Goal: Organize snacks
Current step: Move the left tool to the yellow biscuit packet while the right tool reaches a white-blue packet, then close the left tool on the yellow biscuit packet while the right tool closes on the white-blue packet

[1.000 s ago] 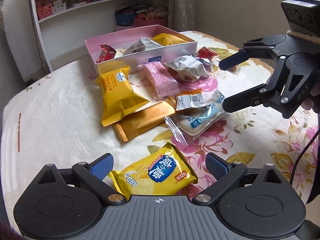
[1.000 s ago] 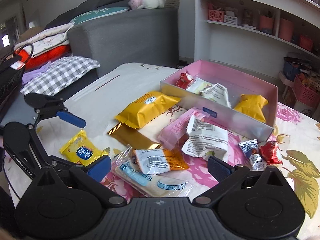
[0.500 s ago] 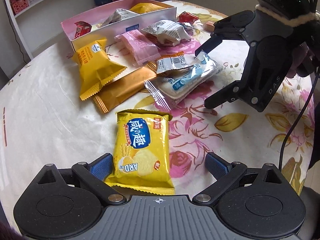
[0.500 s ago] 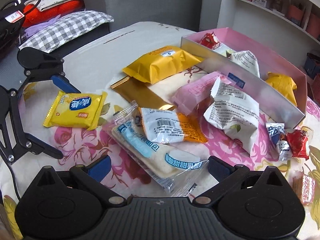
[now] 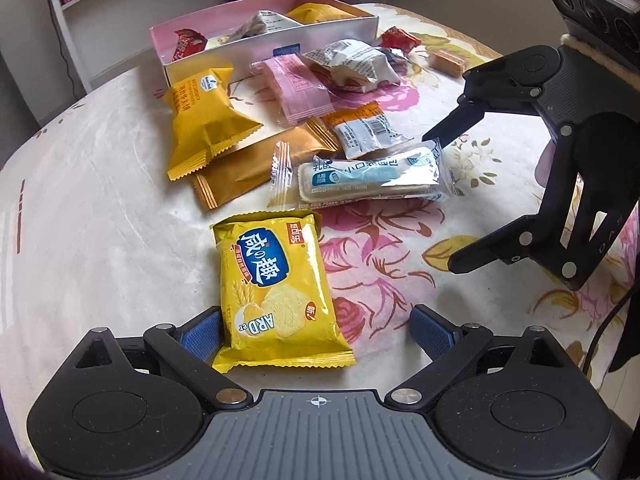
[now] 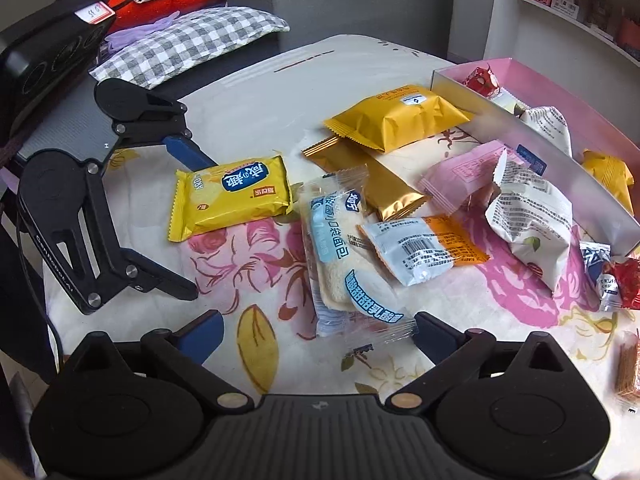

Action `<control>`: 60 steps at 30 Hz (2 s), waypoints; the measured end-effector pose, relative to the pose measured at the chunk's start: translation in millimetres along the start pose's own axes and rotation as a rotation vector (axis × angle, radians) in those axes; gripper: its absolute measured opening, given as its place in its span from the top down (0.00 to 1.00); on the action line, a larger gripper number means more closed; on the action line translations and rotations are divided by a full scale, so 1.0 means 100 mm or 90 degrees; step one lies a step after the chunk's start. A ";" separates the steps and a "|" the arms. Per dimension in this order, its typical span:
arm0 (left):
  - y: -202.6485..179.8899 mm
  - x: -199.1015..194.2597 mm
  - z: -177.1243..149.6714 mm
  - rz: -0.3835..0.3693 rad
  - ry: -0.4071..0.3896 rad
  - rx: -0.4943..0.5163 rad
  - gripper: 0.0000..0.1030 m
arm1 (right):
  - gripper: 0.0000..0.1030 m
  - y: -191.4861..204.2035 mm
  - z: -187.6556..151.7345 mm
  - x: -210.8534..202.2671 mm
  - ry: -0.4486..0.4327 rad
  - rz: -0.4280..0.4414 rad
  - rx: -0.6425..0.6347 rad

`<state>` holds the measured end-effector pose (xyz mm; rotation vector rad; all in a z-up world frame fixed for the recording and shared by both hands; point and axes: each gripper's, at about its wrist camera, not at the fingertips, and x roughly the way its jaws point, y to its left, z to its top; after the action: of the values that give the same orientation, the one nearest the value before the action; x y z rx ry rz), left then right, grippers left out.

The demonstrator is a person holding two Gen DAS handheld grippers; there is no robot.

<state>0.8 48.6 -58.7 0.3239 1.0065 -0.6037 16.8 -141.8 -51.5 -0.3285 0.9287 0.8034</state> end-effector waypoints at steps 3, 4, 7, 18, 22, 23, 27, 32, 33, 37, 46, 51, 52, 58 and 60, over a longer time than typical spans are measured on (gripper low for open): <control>-0.01 0.02 0.03 0.013 -0.003 -0.022 0.05 | 0.16 -0.05 0.02 0.02 -0.003 -0.014 0.015; -0.01 0.02 0.03 0.017 -0.004 -0.028 0.05 | 0.18 -0.05 0.03 0.02 -0.004 -0.018 0.015; -0.02 0.03 0.05 0.029 -0.005 -0.042 0.06 | 0.25 -0.05 0.05 0.03 -0.009 -0.031 0.009; -0.03 0.01 0.11 0.064 -0.017 -0.077 0.23 | 0.41 0.08 0.15 0.13 -0.018 -0.047 -0.010; -0.04 0.00 0.13 0.073 -0.021 -0.082 0.33 | 0.47 0.10 0.19 0.16 -0.024 -0.052 -0.009; -0.04 0.00 0.13 0.076 -0.021 -0.084 0.34 | 0.47 0.10 0.20 0.17 -0.024 -0.053 -0.007; -0.03 -0.01 0.14 0.086 -0.023 -0.089 0.45 | 0.53 0.10 0.20 0.17 -0.027 -0.052 -0.007; -0.04 -0.02 0.15 0.094 -0.022 -0.091 0.51 | 0.67 0.13 0.20 0.16 -0.029 -0.051 -0.012; -0.04 -0.02 0.15 0.096 -0.021 -0.090 0.51 | 0.68 0.13 0.20 0.16 -0.029 -0.052 -0.014; -0.06 -0.02 0.16 0.099 -0.019 -0.087 0.53 | 0.77 0.15 0.20 0.14 -0.030 -0.054 -0.025; -0.03 -0.07 0.17 0.100 -0.021 -0.101 0.53 | 0.87 0.04 0.23 0.03 -0.050 -0.043 0.007; 0.00 -0.16 0.21 0.099 -0.039 -0.114 0.53 | 0.88 0.02 0.27 -0.05 -0.066 -0.035 0.022; 0.01 -0.17 0.22 0.099 -0.042 -0.117 0.53 | 0.89 0.02 0.27 -0.06 -0.069 -0.035 0.025; 0.10 -0.27 0.31 0.103 -0.060 -0.140 0.53 | 0.90 -0.06 0.33 -0.18 -0.094 -0.028 0.055; 0.13 -0.31 0.36 0.106 -0.070 -0.148 0.53 | 0.92 -0.10 0.36 -0.23 -0.106 -0.032 0.063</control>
<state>21.4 50.3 -14.0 0.1647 0.9222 -0.3451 36.7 -138.8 -12.7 -0.1942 0.7983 0.7243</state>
